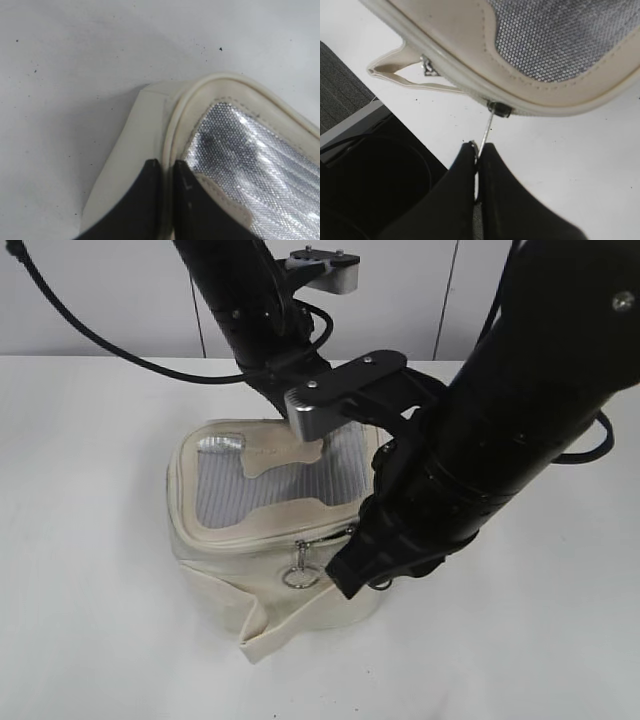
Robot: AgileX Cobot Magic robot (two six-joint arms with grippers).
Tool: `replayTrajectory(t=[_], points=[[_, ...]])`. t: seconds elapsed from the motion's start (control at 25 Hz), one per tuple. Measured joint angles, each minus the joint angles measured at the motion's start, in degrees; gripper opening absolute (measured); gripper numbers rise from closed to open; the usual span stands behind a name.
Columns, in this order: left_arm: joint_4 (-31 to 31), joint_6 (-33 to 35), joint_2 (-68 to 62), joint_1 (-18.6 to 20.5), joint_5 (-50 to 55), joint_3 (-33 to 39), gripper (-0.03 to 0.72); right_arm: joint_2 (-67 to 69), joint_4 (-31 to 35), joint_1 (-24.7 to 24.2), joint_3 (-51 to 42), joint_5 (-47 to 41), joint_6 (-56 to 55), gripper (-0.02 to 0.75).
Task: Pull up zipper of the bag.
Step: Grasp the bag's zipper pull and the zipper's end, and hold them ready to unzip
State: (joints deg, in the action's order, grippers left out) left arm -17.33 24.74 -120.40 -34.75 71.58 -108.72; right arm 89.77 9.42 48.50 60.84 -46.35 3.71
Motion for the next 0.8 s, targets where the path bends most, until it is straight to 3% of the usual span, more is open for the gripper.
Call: replayTrajectory(t=[0.8], points=[[-0.1,-0.2,0.0,-0.2,1.0,0.1,0.043,0.3,3.4,0.8,0.0,0.6,4.4,0.006]])
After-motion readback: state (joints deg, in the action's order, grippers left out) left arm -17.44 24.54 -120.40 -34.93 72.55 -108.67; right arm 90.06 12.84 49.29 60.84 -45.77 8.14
